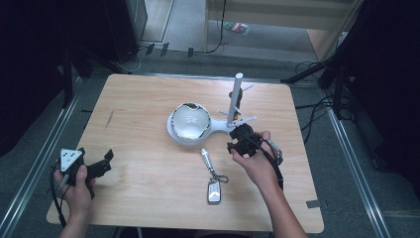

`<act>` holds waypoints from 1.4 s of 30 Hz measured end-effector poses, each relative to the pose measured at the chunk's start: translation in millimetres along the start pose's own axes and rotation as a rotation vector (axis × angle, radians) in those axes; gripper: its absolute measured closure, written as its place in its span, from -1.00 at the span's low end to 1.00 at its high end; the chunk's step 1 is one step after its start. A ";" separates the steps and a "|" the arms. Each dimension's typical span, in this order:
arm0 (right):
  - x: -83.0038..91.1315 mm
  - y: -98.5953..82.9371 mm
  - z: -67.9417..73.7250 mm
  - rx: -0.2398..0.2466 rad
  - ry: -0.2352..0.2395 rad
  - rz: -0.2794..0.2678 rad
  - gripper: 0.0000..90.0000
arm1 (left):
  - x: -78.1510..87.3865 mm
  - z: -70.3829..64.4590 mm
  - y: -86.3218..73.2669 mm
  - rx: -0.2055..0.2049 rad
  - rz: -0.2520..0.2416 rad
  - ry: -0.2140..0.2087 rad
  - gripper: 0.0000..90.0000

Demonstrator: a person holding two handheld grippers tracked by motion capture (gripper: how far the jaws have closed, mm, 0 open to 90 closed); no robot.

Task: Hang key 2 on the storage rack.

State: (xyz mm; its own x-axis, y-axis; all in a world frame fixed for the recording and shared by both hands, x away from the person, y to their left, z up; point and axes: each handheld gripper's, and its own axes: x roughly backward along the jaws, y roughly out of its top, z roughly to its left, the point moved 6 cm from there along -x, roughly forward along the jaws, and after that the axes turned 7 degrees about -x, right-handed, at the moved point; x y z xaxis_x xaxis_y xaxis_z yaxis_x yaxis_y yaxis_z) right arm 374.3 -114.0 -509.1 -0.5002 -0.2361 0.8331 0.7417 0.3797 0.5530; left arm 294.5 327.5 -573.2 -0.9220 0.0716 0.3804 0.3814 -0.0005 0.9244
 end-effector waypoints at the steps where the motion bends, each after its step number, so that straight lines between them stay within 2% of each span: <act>1: -1.5 -0.9 1.3 -0.004 0.003 0.004 0.31 | 0.0 0.0 0.0 0.000 0.000 0.000 -1.00; 19: -23.6 -15.4 23.0 0.023 0.061 0.075 0.35 | 0.0 0.0 0.0 0.001 0.001 0.000 -1.00; 36: -35.8 -17.4 50.9 0.053 0.145 0.121 0.41 | 0.1 0.2 0.0 -0.001 0.002 0.001 -1.00; 42: -41.2 -18.3 55.8 0.062 0.167 0.146 0.43 | 0.1 0.3 0.0 0.001 0.001 -0.001 -1.00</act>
State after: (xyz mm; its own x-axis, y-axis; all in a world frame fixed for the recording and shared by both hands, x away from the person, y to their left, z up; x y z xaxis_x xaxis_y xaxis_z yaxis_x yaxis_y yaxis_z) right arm 356.4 -61.2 -554.3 -0.3045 -0.3178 0.8979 0.7696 0.4734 0.4285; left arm 294.5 327.8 -573.2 -0.9215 0.0722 0.3815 0.3825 0.0004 0.9239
